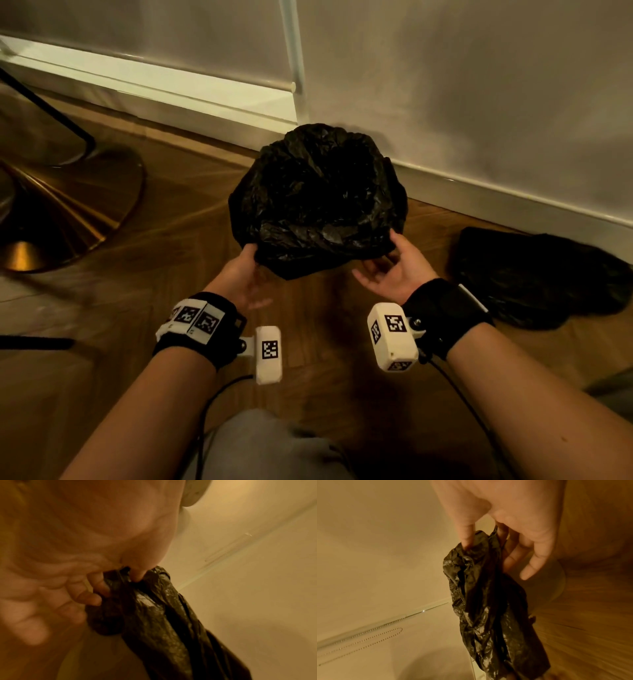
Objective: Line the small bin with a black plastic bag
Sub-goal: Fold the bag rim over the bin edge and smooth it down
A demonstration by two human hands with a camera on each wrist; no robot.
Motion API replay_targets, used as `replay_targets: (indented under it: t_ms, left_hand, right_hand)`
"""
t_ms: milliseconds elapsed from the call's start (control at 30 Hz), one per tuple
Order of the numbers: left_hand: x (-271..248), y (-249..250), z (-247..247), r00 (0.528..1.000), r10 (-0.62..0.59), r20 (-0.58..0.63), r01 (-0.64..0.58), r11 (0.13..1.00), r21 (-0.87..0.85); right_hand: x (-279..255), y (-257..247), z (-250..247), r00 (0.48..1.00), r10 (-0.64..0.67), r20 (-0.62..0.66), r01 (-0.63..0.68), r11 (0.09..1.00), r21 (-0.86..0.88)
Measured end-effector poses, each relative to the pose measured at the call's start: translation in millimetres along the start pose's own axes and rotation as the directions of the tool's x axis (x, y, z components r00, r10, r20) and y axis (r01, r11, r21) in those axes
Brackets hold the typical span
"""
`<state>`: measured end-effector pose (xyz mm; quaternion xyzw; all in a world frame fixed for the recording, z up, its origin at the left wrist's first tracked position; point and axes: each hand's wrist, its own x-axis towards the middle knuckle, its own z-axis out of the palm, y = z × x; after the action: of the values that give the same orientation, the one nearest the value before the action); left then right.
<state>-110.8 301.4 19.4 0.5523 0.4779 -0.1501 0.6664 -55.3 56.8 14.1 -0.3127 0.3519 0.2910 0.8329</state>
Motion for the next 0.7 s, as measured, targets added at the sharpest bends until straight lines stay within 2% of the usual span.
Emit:
replay_targets:
  t_ms: [67, 100, 167, 233, 333, 400, 467, 567, 633, 667, 700]
  left_hand:
    - [-8, 6, -5, 1.000, 0.005, -0.013, -0.004, 0.998, 0.060]
    - [-11, 10, -8, 0.999, -0.016, 0.047, 0.013, 0.998, 0.062]
    - [-19, 16, -2, 0.967, -0.076, 0.242, 0.066, 0.997, 0.051]
    - [-30, 15, 11, 0.933, -0.055, 0.355, 0.059, 0.998, 0.001]
    - [-34, 9, 27, 0.941, 0.061, 0.333, -0.022, 0.993, -0.118]
    - [-29, 7, 28, 0.946, 0.112, 0.304, -0.060, 0.983, -0.174]
    - [-24, 5, 26, 0.943, 0.144, 0.301, -0.078, 0.972, -0.220]
    - [-21, 2, 27, 0.928, 0.188, 0.321, -0.100, 0.957, -0.271]
    - [-18, 1, 25, 0.924, 0.207, 0.320, -0.110, 0.949, -0.297]
    - [-17, 1, 23, 0.927, 0.208, 0.313, -0.107, 0.944, -0.313]
    - [-15, 0, 20, 0.930, 0.205, 0.304, -0.097, 0.937, -0.335]
  right_hand:
    - [2, 2, 1, 0.999, -0.016, -0.031, 0.016, 1.000, 0.022]
    - [2, 4, 4, 0.999, -0.022, -0.038, 0.024, 0.999, 0.047]
    - [1, 6, 6, 0.998, -0.037, -0.045, 0.041, 0.996, 0.083]
    - [-5, 13, 10, 0.998, -0.041, -0.041, 0.042, 0.998, 0.040]
    - [-6, 23, 15, 0.984, -0.143, -0.106, 0.130, 0.984, -0.122]
    - [-6, 22, 16, 0.918, -0.345, -0.195, 0.281, 0.913, -0.295]
    - [-8, 14, 19, 0.849, -0.506, -0.152, 0.404, 0.807, -0.430]
    - [-2, 3, 29, 0.864, -0.503, 0.011, 0.437, 0.741, -0.509]
    - [8, -7, 30, 0.837, -0.548, 0.005, 0.465, 0.705, -0.535]
    - [14, -14, 28, 0.820, -0.571, -0.026, 0.480, 0.712, -0.512]
    - [19, -21, 24, 0.826, -0.560, -0.071, 0.468, 0.750, -0.467]
